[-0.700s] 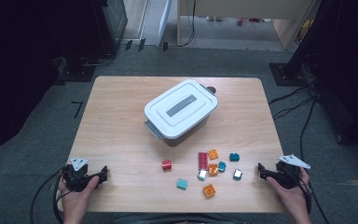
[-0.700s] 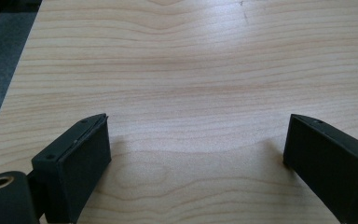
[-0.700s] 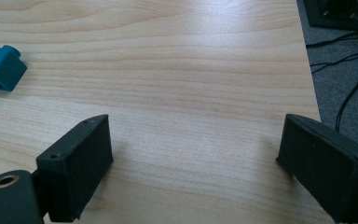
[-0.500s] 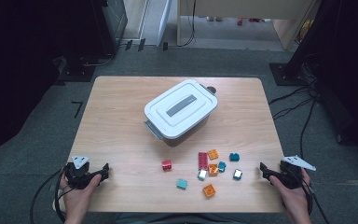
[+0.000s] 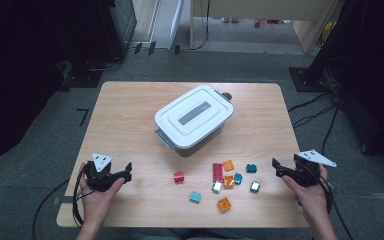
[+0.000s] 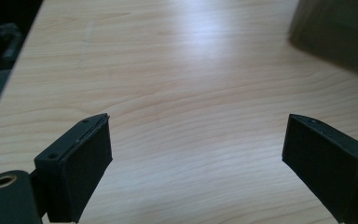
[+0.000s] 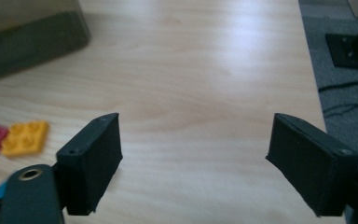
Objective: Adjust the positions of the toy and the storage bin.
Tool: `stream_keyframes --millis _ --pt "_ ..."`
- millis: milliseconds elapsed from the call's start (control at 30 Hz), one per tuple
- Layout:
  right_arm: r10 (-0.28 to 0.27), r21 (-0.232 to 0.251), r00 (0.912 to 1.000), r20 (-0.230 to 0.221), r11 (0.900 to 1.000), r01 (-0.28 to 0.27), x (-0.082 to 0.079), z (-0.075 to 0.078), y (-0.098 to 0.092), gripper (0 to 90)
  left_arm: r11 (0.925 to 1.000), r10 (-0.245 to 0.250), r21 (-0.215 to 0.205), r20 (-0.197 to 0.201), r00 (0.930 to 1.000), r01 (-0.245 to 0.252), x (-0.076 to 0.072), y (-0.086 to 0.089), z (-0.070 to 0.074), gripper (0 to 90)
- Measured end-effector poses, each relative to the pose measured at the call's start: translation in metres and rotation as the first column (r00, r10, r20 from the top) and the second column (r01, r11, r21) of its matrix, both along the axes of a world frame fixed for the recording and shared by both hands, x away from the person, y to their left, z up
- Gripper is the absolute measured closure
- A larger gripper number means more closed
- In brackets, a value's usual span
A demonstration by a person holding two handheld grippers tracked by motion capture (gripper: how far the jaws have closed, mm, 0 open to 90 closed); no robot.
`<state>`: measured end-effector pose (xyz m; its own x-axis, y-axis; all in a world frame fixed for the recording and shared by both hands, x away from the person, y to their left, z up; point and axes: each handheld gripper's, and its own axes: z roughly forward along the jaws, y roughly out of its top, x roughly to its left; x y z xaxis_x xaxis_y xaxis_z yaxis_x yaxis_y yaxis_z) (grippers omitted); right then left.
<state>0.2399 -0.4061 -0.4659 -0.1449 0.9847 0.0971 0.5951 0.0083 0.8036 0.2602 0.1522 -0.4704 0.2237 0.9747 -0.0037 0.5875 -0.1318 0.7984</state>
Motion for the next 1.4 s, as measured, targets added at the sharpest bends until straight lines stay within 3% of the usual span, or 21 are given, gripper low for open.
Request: stream_keyframes --millis 100,300,400,600,800,867,1067,1200,1233,1400 --pt "0.027 -0.003 0.9993 0.025 1.000 -0.027 0.009 0.010 0.013 21.0 0.9991 -0.016 -0.038 0.008 0.9998 0.016 0.005 -0.010 0.006 8.1" --pt "0.053 -0.010 0.9968 0.060 0.999 -0.052 0.023 0.019 0.029 29.2 0.9955 -0.053 -0.076 0.033 0.9980 0.056 0.016 -0.029 0.017 8.6" --pt "0.047 -0.005 0.9963 0.072 0.999 -0.047 0.037 0.024 0.034 34.1 0.9899 -0.077 -0.116 0.040 0.9962 0.081 0.021 -0.044 0.022 14.0" --pt "0.050 -0.020 0.9931 0.106 0.999 -0.048 0.052 0.036 0.047 43.5 0.9798 -0.133 -0.141 0.068 0.9887 0.142 0.019 -0.064 0.029 14.8" --pt "0.075 -0.014 0.9913 0.108 0.997 -0.074 0.066 0.039 0.064 45.3 0.9709 -0.183 -0.140 0.087 0.9792 0.194 0.017 -0.089 0.033 14.8" --pt "0.074 -0.010 0.9915 0.107 0.997 -0.074 0.068 0.040 0.066 45.3 0.9708 -0.190 -0.132 0.086 0.9780 0.200 0.018 -0.095 0.033 14.8" --pt "0.062 -0.014 0.9916 0.113 0.998 -0.061 0.084 0.044 0.072 44.9 0.9787 -0.160 -0.122 0.053 0.9858 0.165 0.028 -0.104 0.028 14.8" --pt "0.047 0.012 0.9924 0.114 0.999 -0.048 0.094 0.045 0.071 50.8 0.9785 -0.160 -0.125 0.045 0.9861 0.165 0.033 -0.102 0.025 14.7" --pt "0.062 0.012 0.9906 0.122 0.998 -0.064 0.097 0.044 0.072 55.1 0.9794 -0.158 -0.120 0.048 0.9863 0.163 0.033 -0.101 0.025 14.7" --pt "0.100 0.005 0.9844 0.145 0.995 -0.101 0.100 0.043 0.079 58.1 0.9818 -0.144 -0.117 0.057 0.9880 0.149 0.035 -0.096 0.024 14.8"
